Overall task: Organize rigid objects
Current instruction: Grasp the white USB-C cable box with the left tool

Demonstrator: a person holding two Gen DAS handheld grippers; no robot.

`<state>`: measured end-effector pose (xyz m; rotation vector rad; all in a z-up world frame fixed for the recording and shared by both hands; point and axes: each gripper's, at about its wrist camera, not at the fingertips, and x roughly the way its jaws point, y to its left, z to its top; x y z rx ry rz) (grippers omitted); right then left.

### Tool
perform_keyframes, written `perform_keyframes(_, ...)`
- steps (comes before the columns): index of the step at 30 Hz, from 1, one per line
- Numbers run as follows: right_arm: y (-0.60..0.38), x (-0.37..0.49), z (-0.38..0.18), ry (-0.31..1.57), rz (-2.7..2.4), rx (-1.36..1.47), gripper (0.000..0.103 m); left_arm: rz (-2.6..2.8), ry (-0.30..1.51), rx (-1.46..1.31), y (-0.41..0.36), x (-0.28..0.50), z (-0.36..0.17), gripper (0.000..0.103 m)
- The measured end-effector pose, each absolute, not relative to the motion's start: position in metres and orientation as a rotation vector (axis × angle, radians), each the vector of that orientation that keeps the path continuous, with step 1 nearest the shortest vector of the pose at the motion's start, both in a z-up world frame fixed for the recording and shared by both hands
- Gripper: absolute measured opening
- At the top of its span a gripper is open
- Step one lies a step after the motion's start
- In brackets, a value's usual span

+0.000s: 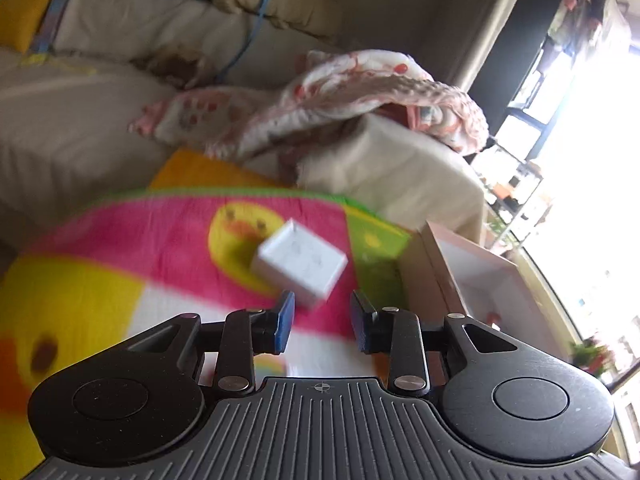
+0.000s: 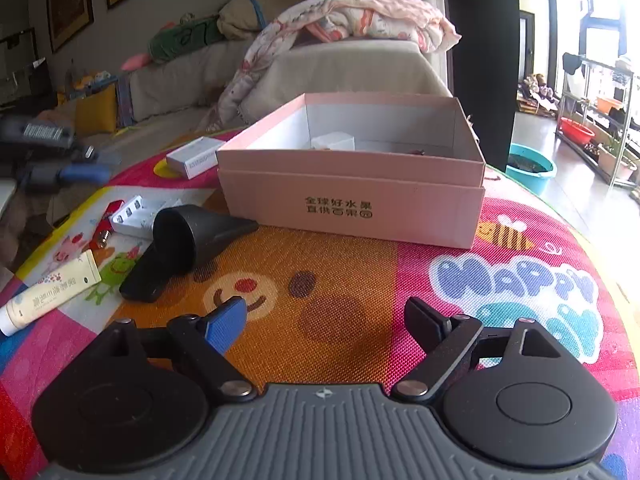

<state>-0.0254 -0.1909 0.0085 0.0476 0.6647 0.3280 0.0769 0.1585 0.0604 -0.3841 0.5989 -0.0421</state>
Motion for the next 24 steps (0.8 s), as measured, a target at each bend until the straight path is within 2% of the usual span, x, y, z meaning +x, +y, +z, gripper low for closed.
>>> perform_keyframes(6, -0.194, -0.027, 0.009, 0.658, 0.314, 0.064, 0.087, -0.162, 0.613, -0.244, 0.154, 0.155, 0.051, 0.034)
perform_keyframes(11, -0.195, -0.025, 0.009, 0.668, 0.319, 0.067, 0.087, -0.223, 0.697, 0.031, 0.115, 0.160, 0.035, 0.035)
perform_keyframes(14, -0.194, -0.024, 0.008, 0.674, 0.319, 0.067, 0.087, -0.212, 0.677, 0.167, 0.100, 0.153, 0.029, 0.035)
perform_keyframes(16, -0.193, -0.023, 0.008, 0.677, 0.319, 0.066, 0.087, -0.221, 0.680, 0.174, 0.097, 0.151, 0.029, 0.041)
perform_keyframes(18, -0.193, -0.023, 0.008, 0.679, 0.318, 0.064, 0.087, -0.263, 0.685, 0.149, 0.098, 0.150, 0.028, 0.062)
perform_keyframes(20, -0.193, -0.023, 0.008, 0.680, 0.319, 0.062, 0.087, -0.315, 0.692, 0.158, 0.097, 0.151, 0.027, 0.074)
perform_keyframes(21, -0.193, -0.023, 0.008, 0.680, 0.319, 0.062, 0.087, -0.334, 0.695, 0.180, 0.095, 0.150, 0.027, 0.076)
perform_keyframes(24, -0.193, -0.023, 0.008, 0.679, 0.319, 0.063, 0.087, -0.329, 0.695, 0.264, 0.089, 0.149, 0.028, 0.075)
